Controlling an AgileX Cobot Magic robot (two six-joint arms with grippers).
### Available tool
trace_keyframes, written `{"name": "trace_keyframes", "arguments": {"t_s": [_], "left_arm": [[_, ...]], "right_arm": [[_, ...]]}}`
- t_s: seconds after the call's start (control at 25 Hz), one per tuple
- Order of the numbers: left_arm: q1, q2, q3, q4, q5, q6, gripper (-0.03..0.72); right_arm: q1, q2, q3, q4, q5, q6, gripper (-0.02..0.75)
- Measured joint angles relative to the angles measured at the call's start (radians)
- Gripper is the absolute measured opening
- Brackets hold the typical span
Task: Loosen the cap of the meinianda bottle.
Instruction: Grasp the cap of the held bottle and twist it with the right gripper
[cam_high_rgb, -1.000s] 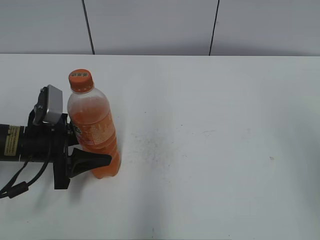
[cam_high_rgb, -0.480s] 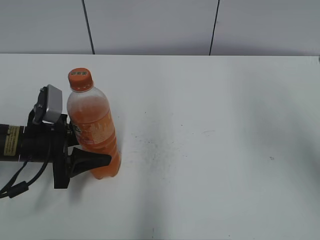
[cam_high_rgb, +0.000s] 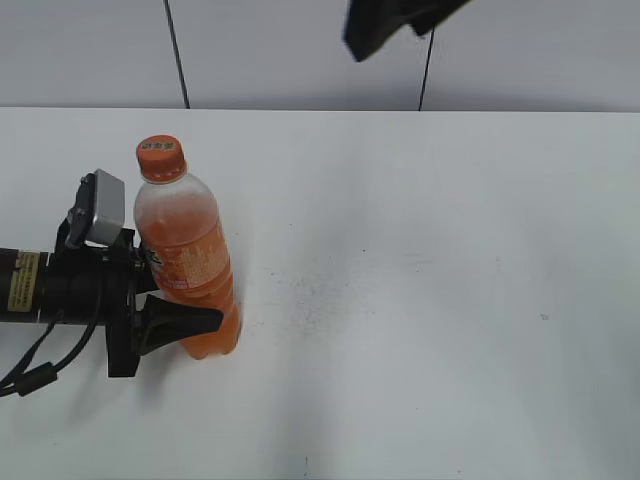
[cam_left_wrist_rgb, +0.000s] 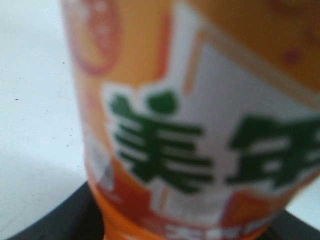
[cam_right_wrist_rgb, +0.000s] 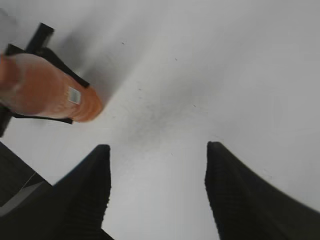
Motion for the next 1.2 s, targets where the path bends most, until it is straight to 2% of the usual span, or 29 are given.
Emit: {"name": "trace_keyframes", "arguments": {"t_s": [0.28, 0.48, 0.88, 1.2], "left_arm": [[0.0, 0.0, 0.0, 0.0, 0.0, 0.0, 0.399], [0.0, 0.0, 0.0, 0.0, 0.0, 0.0, 0.399], [0.0, 0.0, 0.0, 0.0, 0.0, -0.01, 0.399], [0.0, 0.0, 0.0, 0.0, 0.0, -0.014, 0.398]], "right_arm": [[0.189, 0.188, -0.182, 0.0, 0.0, 0.021, 0.449], [0.256, 0.279, -0.263, 0.0, 0.0, 0.048, 0.449], [0.264, 0.334, -0.293, -0.019, 0.002, 0.121, 0.449], [0.264, 0.345, -0.293, -0.018, 0.002, 0.4, 0.449]]}}
